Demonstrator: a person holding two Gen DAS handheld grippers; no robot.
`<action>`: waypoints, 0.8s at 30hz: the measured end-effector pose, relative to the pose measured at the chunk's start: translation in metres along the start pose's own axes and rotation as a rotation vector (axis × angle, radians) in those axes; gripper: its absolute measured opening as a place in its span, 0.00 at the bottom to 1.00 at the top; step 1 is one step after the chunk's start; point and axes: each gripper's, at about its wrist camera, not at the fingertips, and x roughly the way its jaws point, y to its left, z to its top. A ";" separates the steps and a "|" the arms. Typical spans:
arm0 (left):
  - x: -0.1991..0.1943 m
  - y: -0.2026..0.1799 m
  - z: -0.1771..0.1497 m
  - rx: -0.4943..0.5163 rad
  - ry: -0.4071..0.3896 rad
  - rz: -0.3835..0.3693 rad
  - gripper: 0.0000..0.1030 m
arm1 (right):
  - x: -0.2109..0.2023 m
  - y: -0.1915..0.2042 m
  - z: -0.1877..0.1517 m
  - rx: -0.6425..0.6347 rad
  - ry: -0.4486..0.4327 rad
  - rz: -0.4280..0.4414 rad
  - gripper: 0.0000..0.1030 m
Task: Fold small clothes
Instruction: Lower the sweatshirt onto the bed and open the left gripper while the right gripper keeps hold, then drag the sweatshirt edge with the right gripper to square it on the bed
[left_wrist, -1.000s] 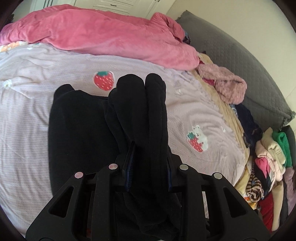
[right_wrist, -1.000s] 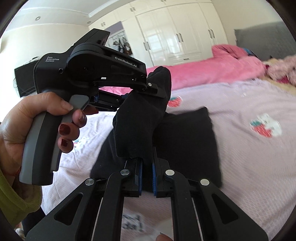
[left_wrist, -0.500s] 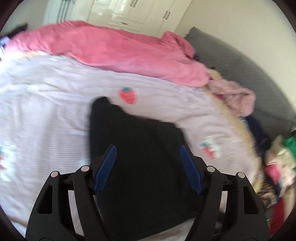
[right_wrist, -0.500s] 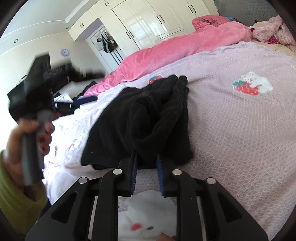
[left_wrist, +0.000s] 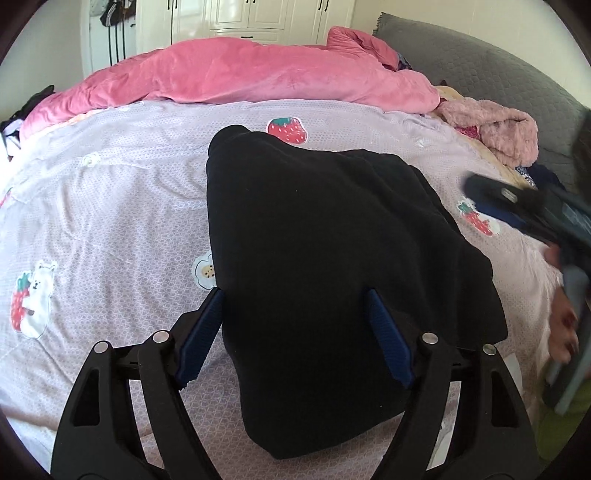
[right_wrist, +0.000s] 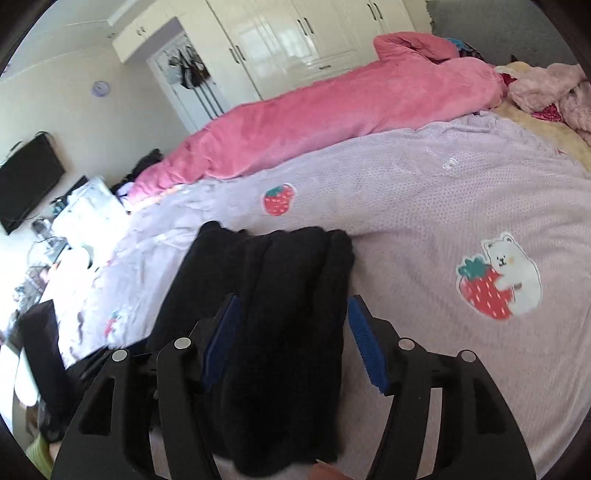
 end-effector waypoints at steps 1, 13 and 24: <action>0.001 0.000 -0.001 -0.003 0.000 -0.003 0.68 | 0.011 0.001 0.006 0.002 0.024 -0.002 0.58; -0.002 0.001 -0.002 -0.018 0.001 -0.027 0.69 | 0.067 0.011 0.018 -0.074 0.117 -0.089 0.33; -0.006 -0.001 -0.002 -0.031 -0.007 -0.048 0.70 | 0.045 0.032 0.035 -0.270 -0.020 -0.151 0.12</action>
